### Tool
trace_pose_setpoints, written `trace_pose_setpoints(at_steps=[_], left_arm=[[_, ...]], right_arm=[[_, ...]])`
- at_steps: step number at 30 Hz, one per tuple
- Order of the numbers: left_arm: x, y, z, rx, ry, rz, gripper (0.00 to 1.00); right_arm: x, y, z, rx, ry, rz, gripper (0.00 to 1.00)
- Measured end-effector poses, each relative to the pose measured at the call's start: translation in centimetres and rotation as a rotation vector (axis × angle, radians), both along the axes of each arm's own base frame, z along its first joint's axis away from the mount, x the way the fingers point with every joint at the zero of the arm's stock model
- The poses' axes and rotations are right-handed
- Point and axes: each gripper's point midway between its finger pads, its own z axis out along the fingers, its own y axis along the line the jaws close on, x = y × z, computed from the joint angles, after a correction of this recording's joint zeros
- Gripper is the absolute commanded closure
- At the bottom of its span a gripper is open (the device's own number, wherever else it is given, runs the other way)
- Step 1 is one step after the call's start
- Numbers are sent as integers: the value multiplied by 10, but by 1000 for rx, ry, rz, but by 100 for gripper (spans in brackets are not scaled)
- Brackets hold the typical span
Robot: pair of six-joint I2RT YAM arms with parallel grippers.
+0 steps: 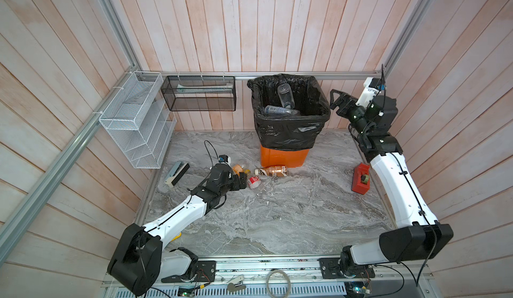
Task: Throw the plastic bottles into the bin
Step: 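Lower the left gripper and grasp the clear red-labelled Coca-Cola bottle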
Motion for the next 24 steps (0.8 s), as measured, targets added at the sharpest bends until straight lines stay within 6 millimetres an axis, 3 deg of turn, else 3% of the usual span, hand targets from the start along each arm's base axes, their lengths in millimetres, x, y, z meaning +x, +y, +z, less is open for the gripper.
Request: trace_pose_setpoints(at_steps=[9,17,20,24], left_arm=[[0,-40,-34,0,122,-68,2],[1,-54,-63,-41,222,-65,2],[1,-57,-70,-64,249,-49,2],[4,-61,-79,-85,279,-31,2]], right_arm=[[-33,-49,-94,43,157,-119,6],[-55,-74,-183,68,335,-189,5],[-64,-79,-198,80,364,-206,5],[-71,-85,-201,91,363,-223,5]])
